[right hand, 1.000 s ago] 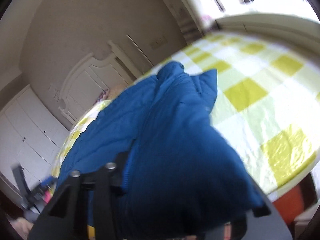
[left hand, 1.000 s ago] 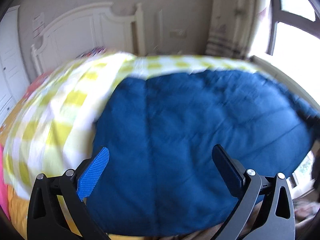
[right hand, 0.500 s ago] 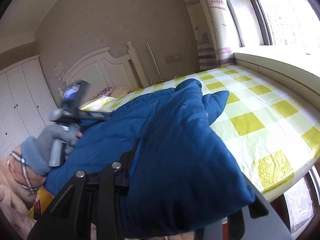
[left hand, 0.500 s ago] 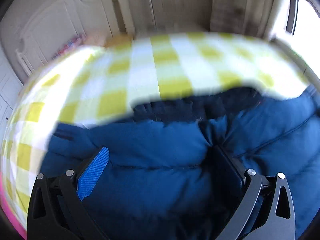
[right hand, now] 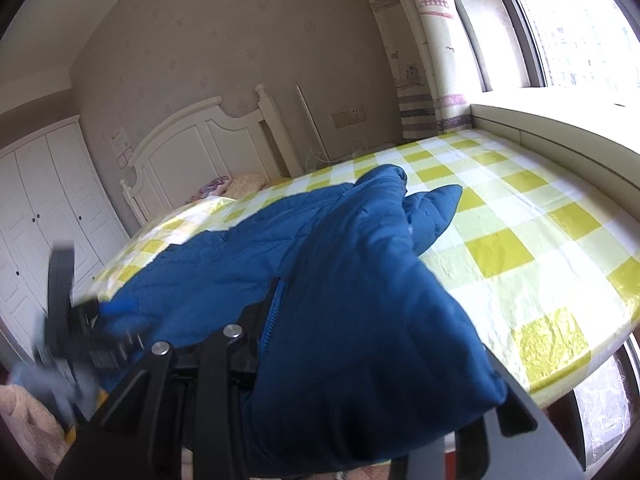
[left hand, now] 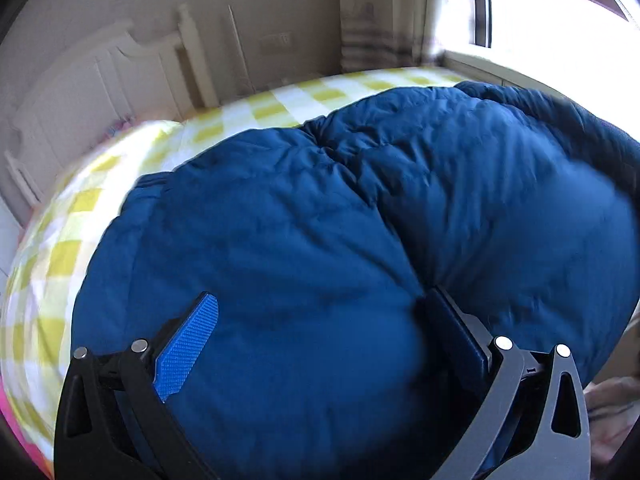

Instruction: Fold large clothes

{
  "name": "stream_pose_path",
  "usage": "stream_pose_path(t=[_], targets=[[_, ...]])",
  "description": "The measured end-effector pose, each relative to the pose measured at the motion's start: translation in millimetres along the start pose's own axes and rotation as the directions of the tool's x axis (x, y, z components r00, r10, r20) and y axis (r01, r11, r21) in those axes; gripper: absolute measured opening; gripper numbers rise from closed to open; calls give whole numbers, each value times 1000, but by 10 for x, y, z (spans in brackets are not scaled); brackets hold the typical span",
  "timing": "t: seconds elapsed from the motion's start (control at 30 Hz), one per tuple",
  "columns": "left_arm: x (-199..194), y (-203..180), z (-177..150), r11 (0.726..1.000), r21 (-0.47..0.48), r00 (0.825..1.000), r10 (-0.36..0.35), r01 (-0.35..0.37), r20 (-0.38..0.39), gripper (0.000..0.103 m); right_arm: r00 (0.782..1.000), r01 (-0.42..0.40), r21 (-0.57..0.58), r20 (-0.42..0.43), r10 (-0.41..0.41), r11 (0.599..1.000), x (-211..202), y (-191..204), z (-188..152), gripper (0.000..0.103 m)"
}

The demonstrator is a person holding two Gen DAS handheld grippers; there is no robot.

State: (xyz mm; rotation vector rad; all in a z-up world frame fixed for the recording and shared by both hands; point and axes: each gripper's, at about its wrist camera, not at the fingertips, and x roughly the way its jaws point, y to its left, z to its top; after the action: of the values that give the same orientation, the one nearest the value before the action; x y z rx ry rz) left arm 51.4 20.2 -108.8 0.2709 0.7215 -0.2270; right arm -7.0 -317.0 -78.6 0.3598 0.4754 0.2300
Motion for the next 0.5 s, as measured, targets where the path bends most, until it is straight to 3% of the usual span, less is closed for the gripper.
stream_pose_path(t=[0.1, 0.17, 0.2, 0.27, 0.33, 0.43, 0.5], targets=[[-98, 43, -66, 999, -33, 1000, -16, 16, 9, 99, 1000, 18, -54, 18, -17, 998, -25, 131, 89, 34], [-258, 73, -69, 996, -62, 996, -59, 63, 59, 99, 999, 25, -69, 24, -23, 997, -29, 182, 160, 34], [-306, 39, -74, 997, -49, 995, -64, 68, 77, 99, 999, 28, -71, 26, -26, 997, -26, 194, 187, 34], [-247, -127, -105, 997, 31, 997, -66, 65, 37, 99, 999, 32, -68, 29, -30, 997, -16, 240, 246, 34], [-142, -165, -150, 997, 38, 998, -67, 66, 20, 99, 999, 25, -77, 39, -22, 997, 0, 359, 310, 34], [-203, -9, -117, 987, 19, 987, -159, 159, -10, 99, 997, 12, -145, 81, 0, 989, -27, 671, 475, 34], [-342, 228, -151, 970, -24, 970, -242, 242, 24, 99, 994, -9, -206, 106, 32, 979, -42, 946, 600, 34]])
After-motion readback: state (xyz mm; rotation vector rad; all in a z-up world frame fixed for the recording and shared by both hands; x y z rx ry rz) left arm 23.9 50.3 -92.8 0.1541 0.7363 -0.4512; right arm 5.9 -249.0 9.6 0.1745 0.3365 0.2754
